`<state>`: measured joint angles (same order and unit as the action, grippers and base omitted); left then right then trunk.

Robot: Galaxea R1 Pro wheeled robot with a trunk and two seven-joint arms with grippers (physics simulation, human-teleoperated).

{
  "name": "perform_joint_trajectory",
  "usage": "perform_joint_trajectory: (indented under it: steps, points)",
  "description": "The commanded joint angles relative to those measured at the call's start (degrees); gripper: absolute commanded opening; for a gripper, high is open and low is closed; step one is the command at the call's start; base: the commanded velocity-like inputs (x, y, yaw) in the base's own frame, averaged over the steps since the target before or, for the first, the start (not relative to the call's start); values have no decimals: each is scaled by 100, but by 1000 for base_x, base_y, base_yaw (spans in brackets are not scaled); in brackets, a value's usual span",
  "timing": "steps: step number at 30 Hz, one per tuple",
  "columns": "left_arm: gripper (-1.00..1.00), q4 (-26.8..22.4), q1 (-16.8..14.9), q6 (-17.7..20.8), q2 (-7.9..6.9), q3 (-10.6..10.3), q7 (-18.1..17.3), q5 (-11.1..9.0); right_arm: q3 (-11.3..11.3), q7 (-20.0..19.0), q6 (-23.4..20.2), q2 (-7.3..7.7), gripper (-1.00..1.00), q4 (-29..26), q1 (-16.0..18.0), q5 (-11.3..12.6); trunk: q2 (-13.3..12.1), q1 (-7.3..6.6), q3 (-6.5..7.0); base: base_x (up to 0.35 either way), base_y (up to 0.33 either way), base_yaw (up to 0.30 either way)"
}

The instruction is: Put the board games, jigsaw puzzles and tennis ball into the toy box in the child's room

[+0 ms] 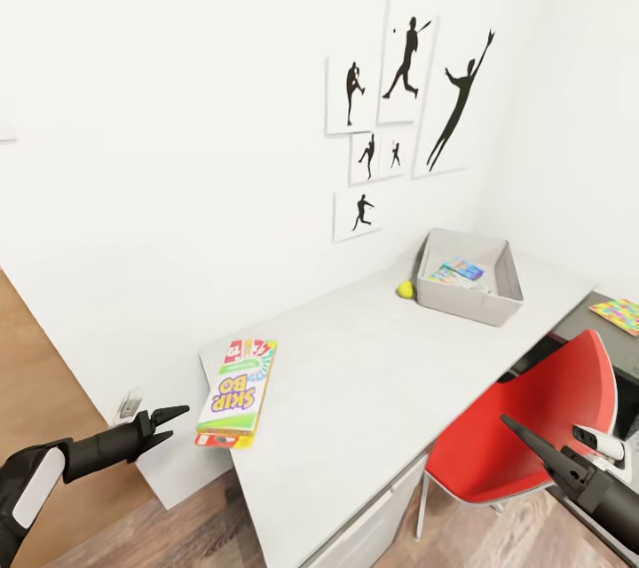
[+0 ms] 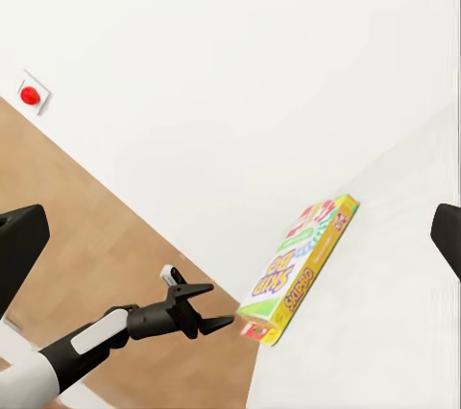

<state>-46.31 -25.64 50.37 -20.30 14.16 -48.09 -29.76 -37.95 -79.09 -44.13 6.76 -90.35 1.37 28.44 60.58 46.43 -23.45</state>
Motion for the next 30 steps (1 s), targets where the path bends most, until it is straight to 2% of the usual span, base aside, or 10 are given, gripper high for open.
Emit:
perform_joint_trajectory:
  steps: [1,9,30]
  points:
    - [100,-1,-2,26,0,8,-17,1,-2,-10,-51,0,100,0,5,12,4,0,0,0,0,-177]
    - [100,-1,-2,26,0,8,-24,-3,-2,-10,-48,0,100,0,4,13,4,0,25,0,0,-88]
    - [100,-1,-2,26,0,8,-25,-10,-2,-10,-48,0,100,0,4,16,4,0,30,0,0,-6]
